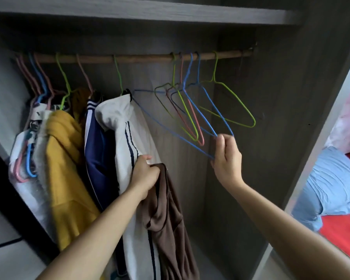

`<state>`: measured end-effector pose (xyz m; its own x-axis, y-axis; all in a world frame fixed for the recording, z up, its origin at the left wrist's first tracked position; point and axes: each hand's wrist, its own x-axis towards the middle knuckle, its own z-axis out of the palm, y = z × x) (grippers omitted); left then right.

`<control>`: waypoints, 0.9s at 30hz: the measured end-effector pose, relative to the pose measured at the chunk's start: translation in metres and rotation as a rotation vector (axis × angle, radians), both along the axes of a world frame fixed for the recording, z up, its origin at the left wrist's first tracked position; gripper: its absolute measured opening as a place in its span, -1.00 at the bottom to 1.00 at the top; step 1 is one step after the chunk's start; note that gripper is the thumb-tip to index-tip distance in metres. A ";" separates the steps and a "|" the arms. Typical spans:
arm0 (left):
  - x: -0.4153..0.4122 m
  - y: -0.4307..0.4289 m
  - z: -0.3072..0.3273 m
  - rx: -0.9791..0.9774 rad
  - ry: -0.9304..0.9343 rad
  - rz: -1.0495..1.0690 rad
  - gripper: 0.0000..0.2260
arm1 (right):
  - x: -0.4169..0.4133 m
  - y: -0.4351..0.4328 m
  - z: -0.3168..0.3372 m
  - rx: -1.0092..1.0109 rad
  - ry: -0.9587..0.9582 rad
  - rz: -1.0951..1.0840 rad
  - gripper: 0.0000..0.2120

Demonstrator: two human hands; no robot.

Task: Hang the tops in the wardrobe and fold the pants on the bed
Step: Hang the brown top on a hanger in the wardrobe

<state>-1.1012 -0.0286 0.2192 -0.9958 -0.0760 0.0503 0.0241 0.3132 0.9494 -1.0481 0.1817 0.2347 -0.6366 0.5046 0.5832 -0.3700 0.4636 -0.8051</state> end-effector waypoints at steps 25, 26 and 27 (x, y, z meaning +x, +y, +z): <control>0.057 0.046 -0.005 0.722 -0.442 -0.629 -0.78 | 0.178 0.082 -0.129 0.059 -0.269 -0.487 -0.63; 0.059 0.048 -0.004 0.691 -0.443 -0.603 -0.78 | 0.178 0.086 -0.128 0.100 -0.332 -0.463 -0.60; 0.060 0.051 -0.003 0.629 -0.434 -0.578 -0.78 | 0.178 0.090 -0.126 0.141 -0.371 -0.412 -0.56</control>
